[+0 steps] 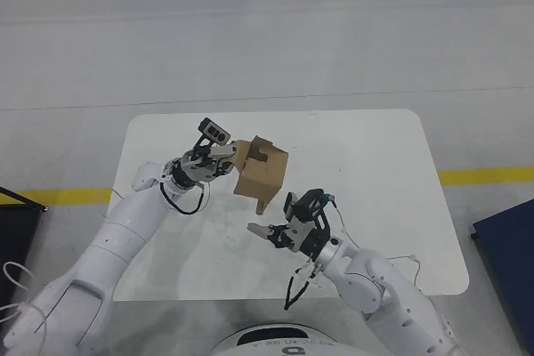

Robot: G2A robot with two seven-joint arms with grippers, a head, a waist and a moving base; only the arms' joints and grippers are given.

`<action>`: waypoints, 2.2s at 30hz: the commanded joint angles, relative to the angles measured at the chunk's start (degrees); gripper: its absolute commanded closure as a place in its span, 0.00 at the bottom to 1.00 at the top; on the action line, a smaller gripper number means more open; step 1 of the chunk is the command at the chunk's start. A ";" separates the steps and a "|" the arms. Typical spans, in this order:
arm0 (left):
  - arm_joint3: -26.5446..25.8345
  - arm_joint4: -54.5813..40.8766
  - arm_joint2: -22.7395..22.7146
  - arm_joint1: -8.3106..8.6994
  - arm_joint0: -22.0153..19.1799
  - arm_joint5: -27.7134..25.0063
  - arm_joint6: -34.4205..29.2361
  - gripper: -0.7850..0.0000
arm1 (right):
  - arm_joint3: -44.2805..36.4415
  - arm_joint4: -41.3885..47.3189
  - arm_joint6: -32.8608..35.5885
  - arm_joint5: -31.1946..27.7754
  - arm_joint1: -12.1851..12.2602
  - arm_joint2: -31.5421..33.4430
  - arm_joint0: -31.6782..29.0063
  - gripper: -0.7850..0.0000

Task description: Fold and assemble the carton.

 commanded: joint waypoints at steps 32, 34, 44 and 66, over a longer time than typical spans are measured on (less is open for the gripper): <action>3.88 3.14 -2.72 -3.13 0.76 0.43 0.00 0.00 | 4.40 -12.51 -5.81 9.02 -1.12 3.23 2.03 1.00; 3.87 3.41 -2.96 -2.91 0.89 0.33 0.00 0.00 | 4.51 -16.50 -5.03 8.44 -0.87 3.72 2.14 1.00; 3.72 12.02 -4.41 -0.43 3.79 0.01 0.00 0.00 | 1.77 -21.14 -4.80 6.95 0.12 10.05 -0.34 1.00; 0.98 18.10 -2.30 -3.57 4.37 -7.36 7.36 0.24 | 2.59 -13.31 -0.46 5.98 -1.28 6.22 1.40 1.00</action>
